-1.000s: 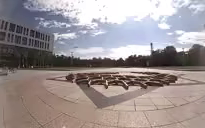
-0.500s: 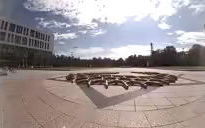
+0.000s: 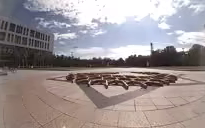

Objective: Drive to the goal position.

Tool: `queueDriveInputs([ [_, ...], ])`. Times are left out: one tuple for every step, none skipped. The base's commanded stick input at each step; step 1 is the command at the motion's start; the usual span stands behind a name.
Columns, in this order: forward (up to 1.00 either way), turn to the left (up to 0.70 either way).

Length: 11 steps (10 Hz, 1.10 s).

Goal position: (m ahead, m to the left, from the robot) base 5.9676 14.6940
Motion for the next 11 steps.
queueDriveInputs([
  [0.05,0.00],
  [0.05,0.00],
  [0.05,0.00],
  [0.05,-0.01],
  [0.05,-0.01],
  [0.05,0.00],
  [0.05,0.00],
  [0.05,-0.01],
  [0.05,0.00],
  [0.05,0.00],
  [0.05,0.00],
])
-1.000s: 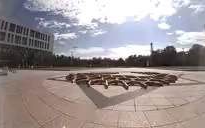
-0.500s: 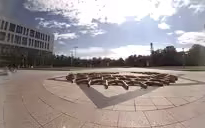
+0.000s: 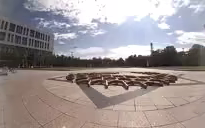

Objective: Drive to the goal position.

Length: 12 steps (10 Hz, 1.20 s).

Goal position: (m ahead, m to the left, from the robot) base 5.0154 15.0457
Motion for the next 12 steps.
queueDriveInputs([
  [0.05,-0.01],
  [0.05,-0.01],
  [0.05,-0.01],
  [0.05,0.00],
  [0.05,-0.01],
  [0.05,-0.01],
  [0.05,-0.01],
  [0.05,-0.01],
  [0.05,0.00],
  [0.05,0.00],
  [0.05,-0.01],
  [0.05,-0.01],
])
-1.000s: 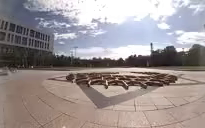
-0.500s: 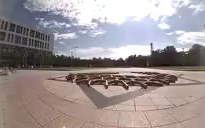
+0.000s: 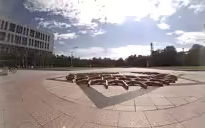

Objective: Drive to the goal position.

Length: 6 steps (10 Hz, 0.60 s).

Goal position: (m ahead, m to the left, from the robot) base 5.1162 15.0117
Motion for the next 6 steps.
queueDriveInputs([
  [0.05,0.00],
  [0.05,-0.01],
  [0.05,0.00],
  [0.05,0.00],
  [0.05,0.00],
  [0.05,0.00],
])
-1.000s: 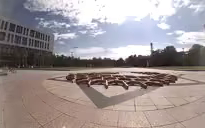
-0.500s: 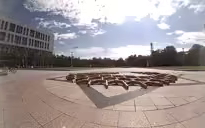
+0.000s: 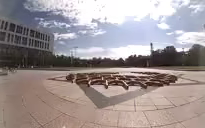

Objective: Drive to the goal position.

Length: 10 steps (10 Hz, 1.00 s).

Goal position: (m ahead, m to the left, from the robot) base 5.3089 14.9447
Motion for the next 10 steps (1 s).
queueDriveInputs([
  [0.05,-0.01],
  [0.05,-0.01],
  [0.05,-0.01],
  [0.05,0.00],
  [0.05,0.00],
  [0.05,0.00],
  [0.05,-0.01],
  [0.05,-0.01],
  [0.05,0.00],
  [0.05,-0.01],
])
